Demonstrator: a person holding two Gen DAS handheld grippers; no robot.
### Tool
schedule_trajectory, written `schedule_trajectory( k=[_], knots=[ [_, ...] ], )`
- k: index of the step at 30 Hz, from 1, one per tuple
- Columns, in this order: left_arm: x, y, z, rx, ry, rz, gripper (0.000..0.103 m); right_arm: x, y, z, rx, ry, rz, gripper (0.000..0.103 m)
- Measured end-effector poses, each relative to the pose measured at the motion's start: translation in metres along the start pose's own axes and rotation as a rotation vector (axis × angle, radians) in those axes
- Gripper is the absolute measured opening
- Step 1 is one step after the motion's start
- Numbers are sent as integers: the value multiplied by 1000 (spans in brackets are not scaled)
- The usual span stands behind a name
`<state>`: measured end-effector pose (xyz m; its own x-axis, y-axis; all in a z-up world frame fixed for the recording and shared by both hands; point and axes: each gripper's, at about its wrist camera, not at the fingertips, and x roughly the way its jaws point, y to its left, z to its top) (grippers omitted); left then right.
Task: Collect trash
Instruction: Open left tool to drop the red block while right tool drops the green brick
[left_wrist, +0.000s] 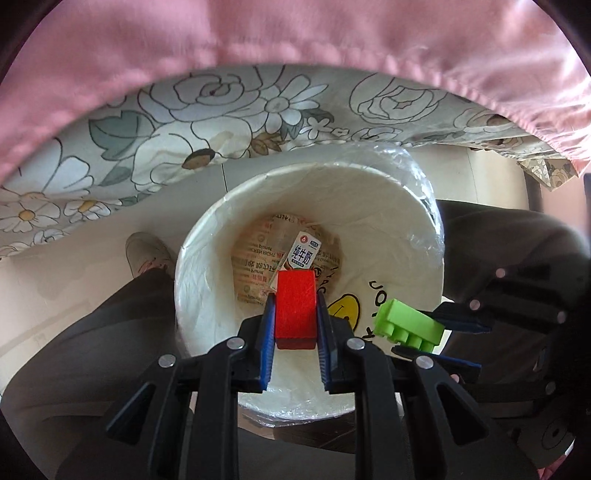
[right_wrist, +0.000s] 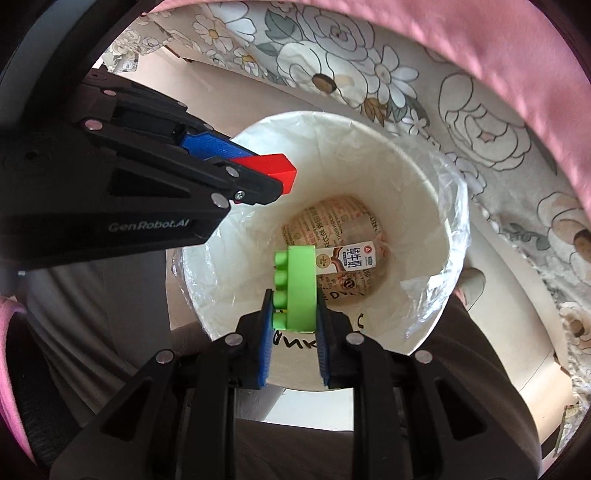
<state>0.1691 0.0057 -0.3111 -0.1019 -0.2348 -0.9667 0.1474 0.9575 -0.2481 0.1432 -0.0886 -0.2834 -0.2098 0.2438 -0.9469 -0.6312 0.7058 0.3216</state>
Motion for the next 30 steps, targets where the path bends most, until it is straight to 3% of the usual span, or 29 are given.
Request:
schedule_trajectory(
  k=[3, 8, 18, 24, 28, 30],
  knots=[
    [14, 4, 1, -37, 27, -22, 22, 11, -13, -5, 61, 15, 63, 22],
    [34, 7, 3, -74, 61, -39, 22, 37, -24, -5, 142, 51, 85, 22],
    [63, 15, 8, -142, 87, -71, 22, 80, -37, -6, 292, 78, 92, 22],
    [74, 19, 9, -167, 95, -62, 22, 92, -36, -1, 310, 69, 72, 22],
    [75, 23, 9, -191, 97, -63, 43, 92, -34, 1, 309, 97, 60, 26],
    [74, 23, 9, -193, 92, -70, 45, 90, -33, 1, 311, 94, 53, 32]
  ],
)
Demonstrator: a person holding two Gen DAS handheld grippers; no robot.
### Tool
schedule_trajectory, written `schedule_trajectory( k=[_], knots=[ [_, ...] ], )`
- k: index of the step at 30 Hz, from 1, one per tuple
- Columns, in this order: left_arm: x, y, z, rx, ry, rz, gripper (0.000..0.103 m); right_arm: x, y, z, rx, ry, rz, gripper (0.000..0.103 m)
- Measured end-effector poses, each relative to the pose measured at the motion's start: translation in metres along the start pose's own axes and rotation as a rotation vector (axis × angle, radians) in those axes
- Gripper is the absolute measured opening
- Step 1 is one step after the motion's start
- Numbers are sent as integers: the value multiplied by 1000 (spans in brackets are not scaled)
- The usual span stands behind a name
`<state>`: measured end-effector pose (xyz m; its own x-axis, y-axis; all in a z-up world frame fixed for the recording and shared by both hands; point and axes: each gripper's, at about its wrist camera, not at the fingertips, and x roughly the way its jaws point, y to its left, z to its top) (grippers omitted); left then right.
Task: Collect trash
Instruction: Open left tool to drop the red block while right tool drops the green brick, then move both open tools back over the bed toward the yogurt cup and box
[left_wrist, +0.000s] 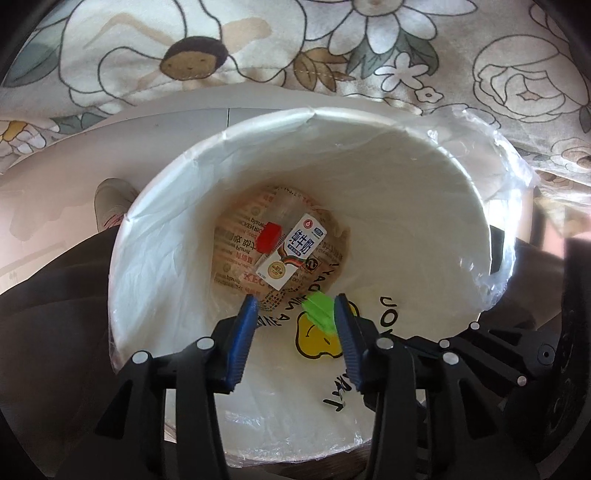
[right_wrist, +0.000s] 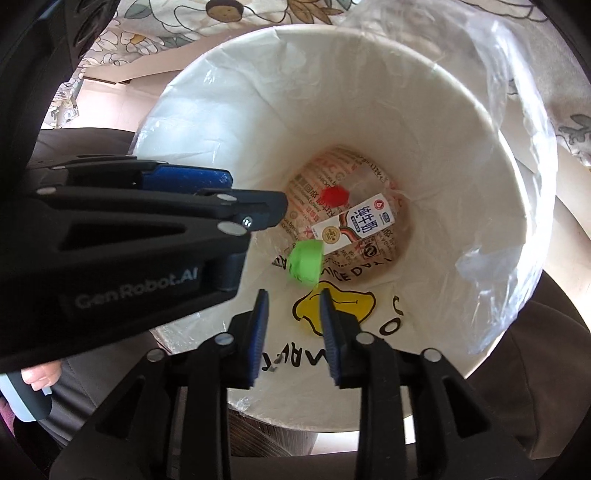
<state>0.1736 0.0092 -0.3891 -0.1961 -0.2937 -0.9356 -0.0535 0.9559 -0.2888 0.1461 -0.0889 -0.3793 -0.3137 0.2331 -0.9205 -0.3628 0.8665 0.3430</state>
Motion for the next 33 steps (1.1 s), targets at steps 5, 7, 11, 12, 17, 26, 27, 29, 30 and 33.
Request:
schedule_trajectory(
  k=[5, 7, 11, 12, 17, 26, 27, 29, 30, 33],
  knots=[
    [-1, -4, -1, 14, 4, 4, 45, -4, 1, -1, -5, -16, 6, 32],
    [-2, -7, -1, 21, 1, 8, 45, -7, 3, -2, -10, -16, 2, 32],
    [-14, -10, -5, 27, -11, 15, 45, -19, 6, -6, -18, -18, -13, 32],
    [-17, -8, -6, 28, -17, 12, 45, -22, 7, -7, -25, -20, -19, 32],
    [-49, -11, -15, 76, -78, 12, 45, -58, 12, -21, -80, -72, -51, 32],
    [-154, -34, -42, 256, -250, 22, 45, -169, 6, -60, -163, -258, -193, 32],
    [-168, -37, -45, 278, -271, 24, 45, -183, 6, -64, -169, -286, -210, 32],
    [-199, -46, -48, 330, -319, 48, 47, -209, 1, -70, -178, -338, -237, 32],
    [-213, -51, -50, 357, -344, 62, 49, -223, 1, -73, -182, -363, -250, 32],
    [-260, -64, -47, 436, -426, 126, 62, -263, -4, -80, -199, -433, -278, 37]
  ],
)
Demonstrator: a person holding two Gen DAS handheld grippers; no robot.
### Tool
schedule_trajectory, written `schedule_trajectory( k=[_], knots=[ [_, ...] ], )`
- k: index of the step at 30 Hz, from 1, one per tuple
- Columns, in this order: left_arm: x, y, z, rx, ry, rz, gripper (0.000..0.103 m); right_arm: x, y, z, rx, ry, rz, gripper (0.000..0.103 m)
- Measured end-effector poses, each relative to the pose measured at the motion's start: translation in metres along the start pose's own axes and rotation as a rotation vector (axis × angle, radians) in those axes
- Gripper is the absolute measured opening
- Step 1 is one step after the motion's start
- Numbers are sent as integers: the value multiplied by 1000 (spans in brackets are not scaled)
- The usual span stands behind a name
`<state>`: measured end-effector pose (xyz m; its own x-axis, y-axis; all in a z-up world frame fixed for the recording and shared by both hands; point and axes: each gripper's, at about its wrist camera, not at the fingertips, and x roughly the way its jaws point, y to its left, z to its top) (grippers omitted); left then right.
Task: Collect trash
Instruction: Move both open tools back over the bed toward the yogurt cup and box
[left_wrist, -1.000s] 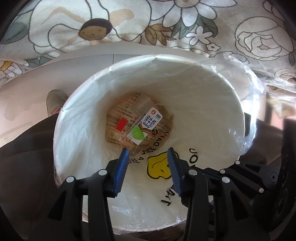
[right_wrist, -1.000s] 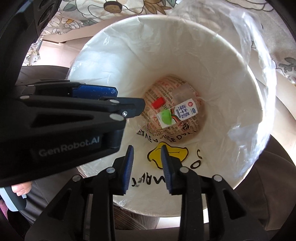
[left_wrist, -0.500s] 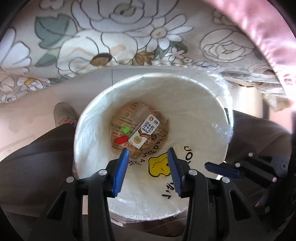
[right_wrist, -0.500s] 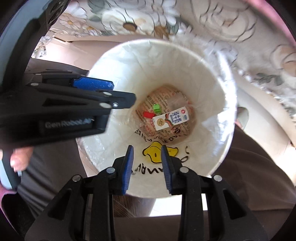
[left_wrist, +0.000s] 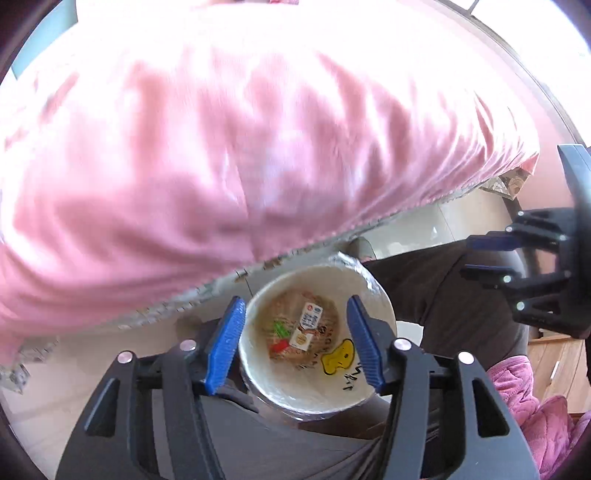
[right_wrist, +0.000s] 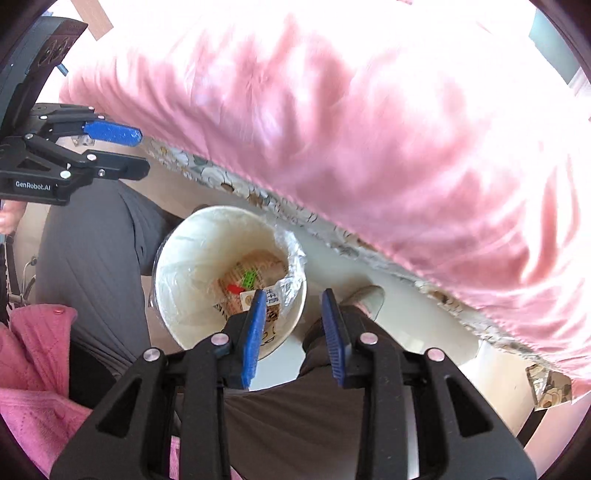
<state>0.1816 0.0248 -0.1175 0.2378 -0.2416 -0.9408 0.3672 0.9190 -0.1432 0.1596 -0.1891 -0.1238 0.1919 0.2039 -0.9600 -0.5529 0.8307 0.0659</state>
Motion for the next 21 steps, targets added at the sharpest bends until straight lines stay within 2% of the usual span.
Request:
schedule_trajectory(
  k=[4, 7, 11, 15, 21],
  knots=[
    [-50, -4, 41, 201, -107, 125, 72, -52, -14, 18, -34, -97, -30, 49],
    [-80, -1, 76, 336, -177, 186, 78, -84, -27, 39, -66, -164, -49, 57],
    [-101, 8, 126, 448, -222, 191, 83, -118, -41, 77, -103, -223, -61, 63],
    [-93, 14, 167, 562, -250, 176, 83, -124, -67, 119, -110, -266, -73, 65],
    [-63, 30, 222, 682, -264, 118, 83, -92, -98, 180, -147, -309, -84, 65]
  ],
)
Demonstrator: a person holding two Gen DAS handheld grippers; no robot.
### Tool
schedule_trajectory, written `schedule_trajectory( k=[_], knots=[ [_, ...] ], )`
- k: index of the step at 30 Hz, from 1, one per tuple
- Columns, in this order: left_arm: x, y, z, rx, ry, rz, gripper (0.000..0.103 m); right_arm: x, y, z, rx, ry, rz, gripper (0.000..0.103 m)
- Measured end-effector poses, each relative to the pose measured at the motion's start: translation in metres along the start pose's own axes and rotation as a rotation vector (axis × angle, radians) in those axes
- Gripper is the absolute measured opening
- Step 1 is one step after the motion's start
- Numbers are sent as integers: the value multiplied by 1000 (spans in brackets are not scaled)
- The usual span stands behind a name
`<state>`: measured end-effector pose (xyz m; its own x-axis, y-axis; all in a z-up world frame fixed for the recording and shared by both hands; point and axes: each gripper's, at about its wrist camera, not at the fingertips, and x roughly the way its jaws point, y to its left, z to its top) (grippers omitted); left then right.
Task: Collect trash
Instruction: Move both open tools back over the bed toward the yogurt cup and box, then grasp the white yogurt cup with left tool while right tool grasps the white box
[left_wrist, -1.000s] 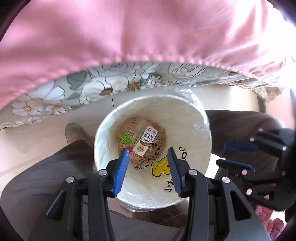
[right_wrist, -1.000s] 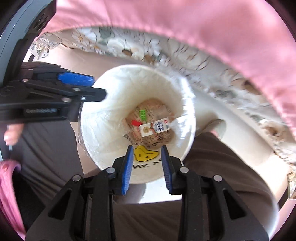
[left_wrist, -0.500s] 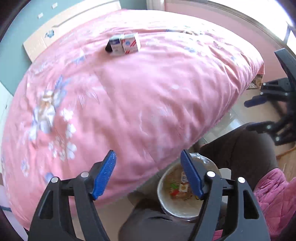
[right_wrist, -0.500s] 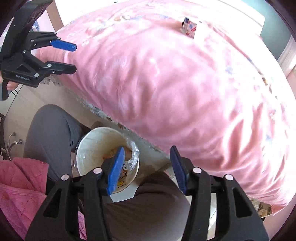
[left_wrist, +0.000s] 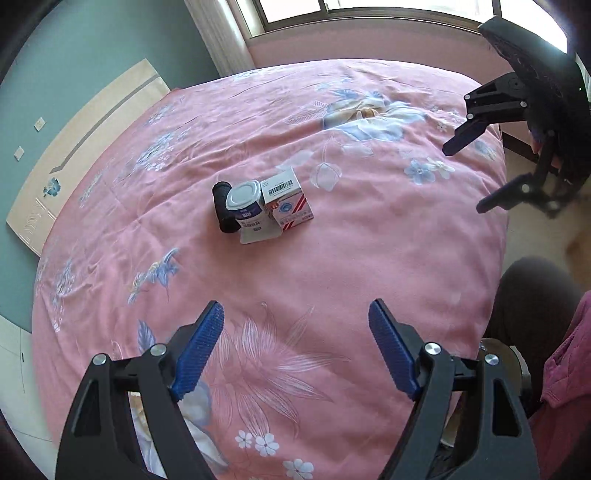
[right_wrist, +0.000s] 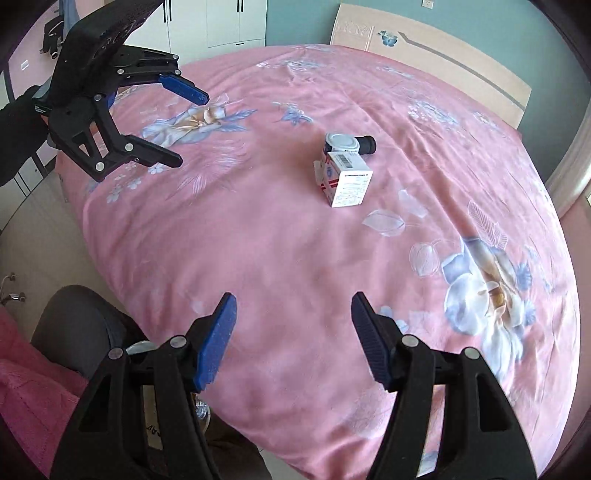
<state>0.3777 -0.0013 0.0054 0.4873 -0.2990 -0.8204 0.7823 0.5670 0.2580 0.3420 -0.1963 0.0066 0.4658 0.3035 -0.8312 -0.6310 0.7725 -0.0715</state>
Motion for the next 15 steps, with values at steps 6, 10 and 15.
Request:
schedule_trajectory(
  k=[6, 10, 15],
  knots=[
    [40, 39, 26, 84, 17, -76, 83, 34, -42, 38, 42, 18, 68, 65],
    [51, 63, 50, 130, 32, -153, 83, 38, -56, 58, 48, 62, 91, 65],
    [67, 81, 82, 269, 5, -215, 84, 44, -69, 83, 32, 57, 152, 65]
  ],
)
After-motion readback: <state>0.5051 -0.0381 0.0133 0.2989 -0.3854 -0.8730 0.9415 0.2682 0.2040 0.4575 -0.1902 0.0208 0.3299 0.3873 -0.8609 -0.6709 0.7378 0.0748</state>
